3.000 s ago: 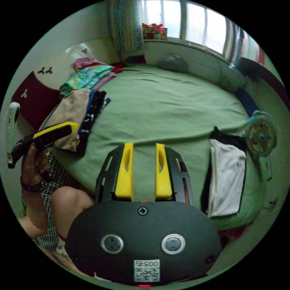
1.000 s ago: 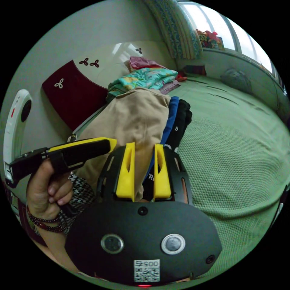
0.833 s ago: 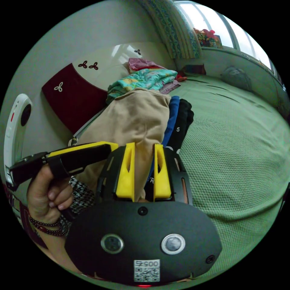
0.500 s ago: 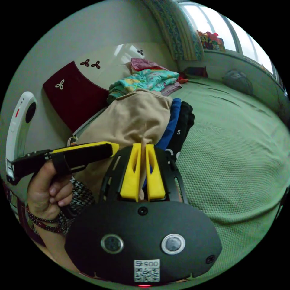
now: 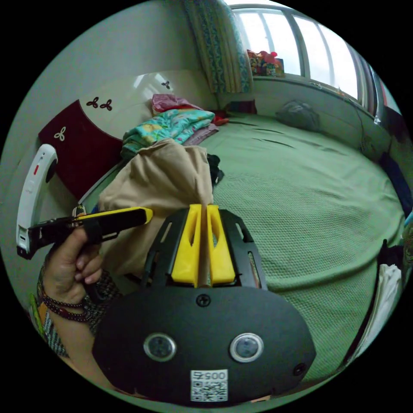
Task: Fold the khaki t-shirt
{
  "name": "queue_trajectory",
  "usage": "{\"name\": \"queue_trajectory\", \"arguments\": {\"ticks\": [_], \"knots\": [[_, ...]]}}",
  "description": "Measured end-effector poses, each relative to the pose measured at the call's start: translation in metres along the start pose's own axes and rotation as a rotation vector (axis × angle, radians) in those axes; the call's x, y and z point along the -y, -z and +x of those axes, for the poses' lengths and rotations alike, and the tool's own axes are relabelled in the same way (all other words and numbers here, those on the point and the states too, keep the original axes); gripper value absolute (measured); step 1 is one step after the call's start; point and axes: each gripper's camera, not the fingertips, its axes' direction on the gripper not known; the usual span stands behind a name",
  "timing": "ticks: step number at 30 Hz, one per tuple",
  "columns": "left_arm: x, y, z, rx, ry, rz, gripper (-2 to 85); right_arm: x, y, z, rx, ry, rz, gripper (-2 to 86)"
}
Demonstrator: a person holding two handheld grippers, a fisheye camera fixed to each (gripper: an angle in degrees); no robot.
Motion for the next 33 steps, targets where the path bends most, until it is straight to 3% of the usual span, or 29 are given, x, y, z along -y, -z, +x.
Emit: {"name": "queue_trajectory", "arguments": {"ticks": [12,16,21,27,33], "knots": [[0.035,-0.096,0.139,-0.130,-0.145,-0.132,-0.6,-0.008,0.050,0.113,-0.239,-0.155,-0.027,-1.2],[0.037,-0.112,0.190,-0.088,-0.263,-0.123,-0.7,-0.014,0.053,0.157,-0.221,-0.200,-0.187,0.9],[0.036,-0.140,0.228,0.105,-0.322,-0.120,-0.6,-0.011,0.077,0.200,-0.207,-0.236,-0.106,5.8],[0.051,-0.180,0.244,-0.049,-0.290,-0.194,-0.6,-0.005,0.066,0.249,-0.236,-0.282,-0.123,7.4],[0.064,-0.212,0.266,-0.029,-0.303,-0.205,-0.6,0.011,0.044,0.286,-0.158,-0.343,-0.141,7.4]]}}
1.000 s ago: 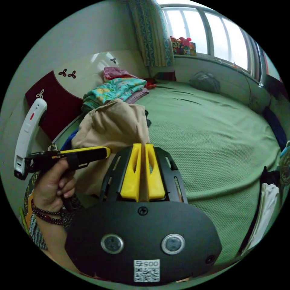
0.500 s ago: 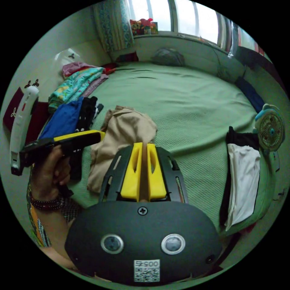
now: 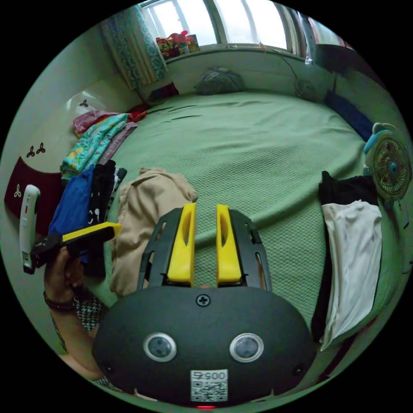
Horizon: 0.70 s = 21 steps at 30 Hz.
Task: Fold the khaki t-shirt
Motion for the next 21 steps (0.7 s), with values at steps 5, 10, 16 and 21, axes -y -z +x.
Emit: {"name": "queue_trajectory", "arguments": {"ticks": [5,10,16,21], "knots": [[0.016,-0.020,0.009,0.019,-0.009,-0.013,-0.6,0.019,-0.030,0.004,0.145,-0.051,-0.111,6.7],[0.029,-0.035,0.015,0.049,-0.022,-0.007,-0.7,0.021,-0.046,-0.045,-0.007,0.125,-0.169,5.4],[0.045,-0.060,0.019,0.048,-0.029,-0.044,-0.7,0.025,-0.054,-0.044,-0.027,0.137,-0.187,5.3],[0.054,-0.071,0.022,0.033,-0.038,-0.043,-0.7,0.033,-0.028,-0.031,-0.063,0.114,-0.123,7.7]]}}
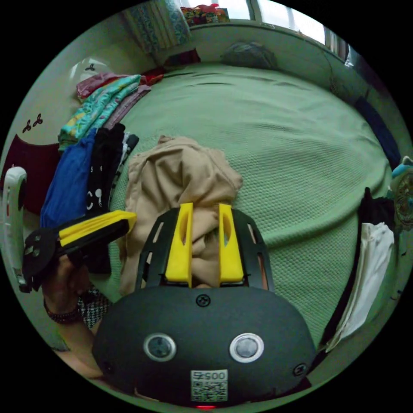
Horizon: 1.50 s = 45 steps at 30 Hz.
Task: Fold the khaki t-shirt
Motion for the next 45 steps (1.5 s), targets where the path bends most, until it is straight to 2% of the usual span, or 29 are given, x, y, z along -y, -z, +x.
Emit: {"name": "queue_trajectory", "arguments": {"ticks": [3,7,11,17,21,26,28,32,38,40,45], "knots": [[0.003,-0.004,-0.002,-0.021,0.013,0.006,-0.7,0.002,0.009,0.012,-0.017,-0.056,0.064,8.5],[0.004,-0.008,-0.004,-0.052,0.025,0.011,-0.6,0.007,-0.014,0.026,0.083,-0.143,-0.024,9.5],[0.003,-0.014,-0.003,-0.033,0.019,-0.002,-0.6,0.006,-0.024,0.019,0.152,-0.132,-0.023,8.3],[0.003,-0.015,-0.006,-0.032,0.037,0.005,-0.6,-0.004,-0.005,-0.010,-0.001,-0.003,0.053,1.0],[0.001,-0.010,-0.009,-0.079,0.070,0.040,-0.6,-0.003,0.039,-0.020,-0.226,0.077,0.237,-0.6],[-0.003,-0.012,-0.014,-0.071,0.119,0.030,-0.6,0.034,0.058,0.003,-0.381,0.070,0.221,-0.3],[-0.004,-0.011,-0.014,-0.111,0.124,0.040,-0.6,0.044,0.056,0.018,-0.446,-0.018,0.127,1.0],[-0.010,-0.007,-0.005,-0.129,0.126,0.046,-0.6,0.008,0.079,0.017,-0.307,-0.078,0.191,2.9],[-0.025,0.004,0.030,-0.183,0.050,0.065,-0.6,-0.079,0.074,0.003,-0.168,-0.200,0.066,4.1],[-0.031,0.006,0.042,-0.177,0.028,0.061,-0.6,-0.096,0.078,-0.008,-0.132,-0.168,0.067,4.6],[-0.051,0.011,0.077,-0.029,-0.045,0.011,-0.6,-0.113,0.101,-0.032,-0.128,-0.050,0.146,4.8]]}}
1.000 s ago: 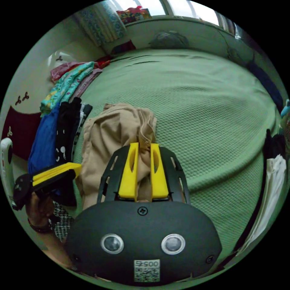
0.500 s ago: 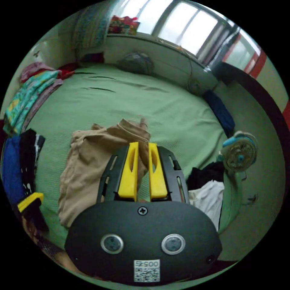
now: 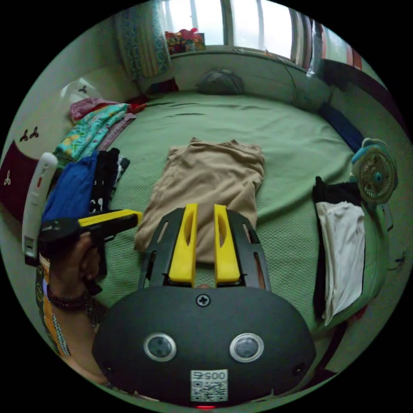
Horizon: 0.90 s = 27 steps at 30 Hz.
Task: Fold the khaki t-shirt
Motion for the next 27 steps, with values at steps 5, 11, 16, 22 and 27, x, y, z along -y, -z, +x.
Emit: {"name": "queue_trajectory", "arguments": {"ticks": [5,11,16,22,27], "knots": [[-0.019,0.015,0.017,0.036,0.015,0.044,-0.6,-0.018,0.012,0.000,0.070,-0.015,-0.028,1.4],[-0.057,0.051,0.051,0.101,0.011,0.217,-0.5,-0.038,0.039,0.014,0.116,-0.097,0.083,-0.8],[-0.080,0.070,0.076,0.171,-0.010,0.358,-0.3,-0.053,0.048,0.017,0.100,-0.120,0.092,-1.0],[-0.101,0.080,0.088,0.211,-0.027,0.380,-0.2,-0.065,0.050,-0.001,0.060,-0.064,0.091,-1.1],[-0.115,0.092,0.077,0.151,0.024,0.392,-0.2,-0.074,0.046,-0.021,0.007,0.010,0.102,-1.1]]}}
